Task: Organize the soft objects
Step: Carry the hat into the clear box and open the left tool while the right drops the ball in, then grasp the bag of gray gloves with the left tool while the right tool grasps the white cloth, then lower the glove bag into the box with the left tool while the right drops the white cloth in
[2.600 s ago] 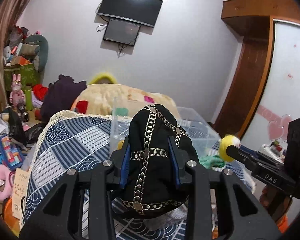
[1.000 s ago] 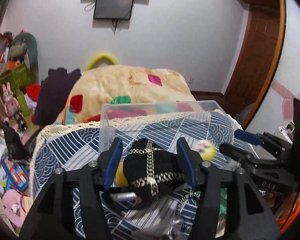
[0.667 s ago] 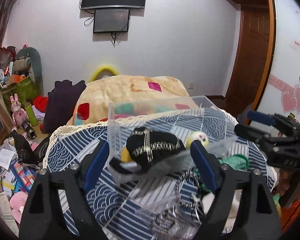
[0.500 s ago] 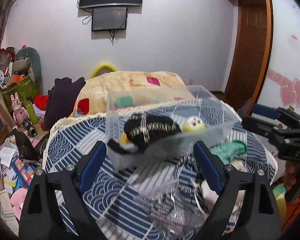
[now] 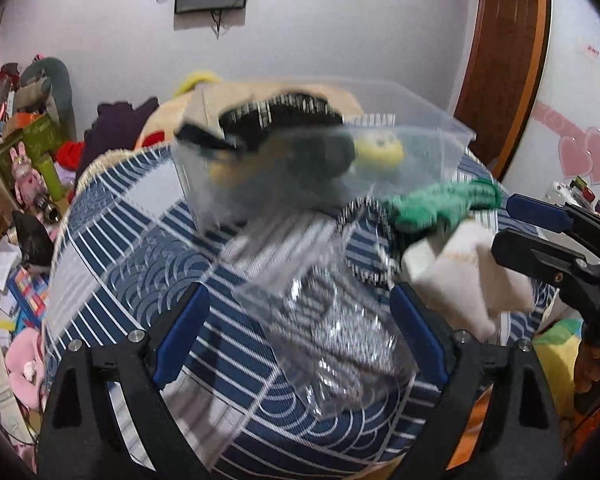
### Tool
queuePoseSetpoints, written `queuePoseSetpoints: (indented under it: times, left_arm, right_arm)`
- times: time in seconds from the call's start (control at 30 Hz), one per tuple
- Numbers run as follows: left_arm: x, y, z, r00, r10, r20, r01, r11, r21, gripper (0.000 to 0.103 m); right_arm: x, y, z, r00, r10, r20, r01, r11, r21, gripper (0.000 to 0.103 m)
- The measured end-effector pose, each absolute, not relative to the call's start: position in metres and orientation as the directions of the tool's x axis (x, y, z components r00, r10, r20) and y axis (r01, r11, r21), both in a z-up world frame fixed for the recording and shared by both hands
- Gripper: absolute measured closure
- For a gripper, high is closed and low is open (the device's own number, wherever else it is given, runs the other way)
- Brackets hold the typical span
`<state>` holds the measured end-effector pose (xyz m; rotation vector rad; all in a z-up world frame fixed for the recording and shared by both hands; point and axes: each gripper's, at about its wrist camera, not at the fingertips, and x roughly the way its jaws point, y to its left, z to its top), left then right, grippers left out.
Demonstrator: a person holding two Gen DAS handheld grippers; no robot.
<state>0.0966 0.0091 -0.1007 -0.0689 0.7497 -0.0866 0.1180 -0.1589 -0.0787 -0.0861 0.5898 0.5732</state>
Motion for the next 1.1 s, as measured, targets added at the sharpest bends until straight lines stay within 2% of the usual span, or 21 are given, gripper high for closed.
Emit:
queuePoseSetpoints:
  times: [0.17, 0.3, 0.33, 0.37, 0.4, 0.47, 0.53, 0.57, 0.67, 0.73, 1.1]
  left_arm:
    - [0.091, 0.007, -0.120, 0.703, -0.112, -0.702, 0.059, 0.993, -0.100, 0.011]
    - [0.083, 0.006, -0.124, 0.717, -0.118, -0.687, 0.057, 0.992, -0.112, 0.013]
    - [0.081, 0.005, -0.123, 0.718, -0.127, -0.684, 0.062, 0.991, -0.120, 0.020]
    - [0.080, 0.005, -0.123, 0.719, -0.138, -0.681, 0.069, 0.989, -0.127, 0.028]
    - [0.078, 0.004, -0.122, 0.721, -0.142, -0.679, 0.075, 0.989, -0.128, 0.031]
    - [0.075, 0.000, -0.120, 0.721, -0.157, -0.675, 0.098, 0.987, -0.125, 0.049]
    - [0.073, -0.002, -0.118, 0.722, -0.160, -0.673, 0.109, 0.987, -0.118, 0.058]
    - [0.071, -0.003, -0.116, 0.731, -0.147, -0.667, 0.103, 0.989, -0.105, 0.066]
    - [0.069, -0.004, -0.112, 0.749, -0.125, -0.651, 0.090, 0.992, -0.087, 0.075]
    - [0.066, -0.003, -0.108, 0.758, -0.130, -0.639, 0.090, 0.991, -0.095, 0.076]
    - [0.050, 0.002, -0.067, 0.829, -0.130, -0.544, 0.087, 0.991, -0.103, 0.077]
  right_arm:
    - [0.114, -0.153, -0.096, 0.641, 0.503, -0.580, -0.553, 0.826, 0.106, 0.029]
    - [0.114, -0.145, -0.108, 0.615, 0.506, -0.605, -0.564, 0.818, 0.111, 0.029]
    - [0.115, -0.144, -0.110, 0.610, 0.507, -0.609, -0.568, 0.816, 0.110, 0.031]
    - [0.114, -0.143, -0.111, 0.611, 0.508, -0.608, -0.570, 0.815, 0.108, 0.040]
    - [0.114, -0.143, -0.111, 0.607, 0.512, -0.608, -0.575, 0.811, 0.108, 0.045]
    - [0.112, -0.143, -0.110, 0.597, 0.523, -0.608, -0.587, 0.802, 0.112, 0.061]
    - [0.109, -0.144, -0.108, 0.603, 0.525, -0.600, -0.589, 0.801, 0.109, 0.071]
    - [0.108, -0.145, -0.107, 0.608, 0.527, -0.594, -0.587, 0.802, 0.111, 0.073]
    - [0.104, -0.149, -0.101, 0.630, 0.533, -0.565, -0.577, 0.808, 0.118, 0.078]
    - [0.101, -0.154, -0.096, 0.642, 0.536, -0.549, -0.574, 0.810, 0.120, 0.081]
    - [0.084, -0.176, -0.060, 0.718, 0.538, -0.443, -0.550, 0.827, 0.112, 0.081]
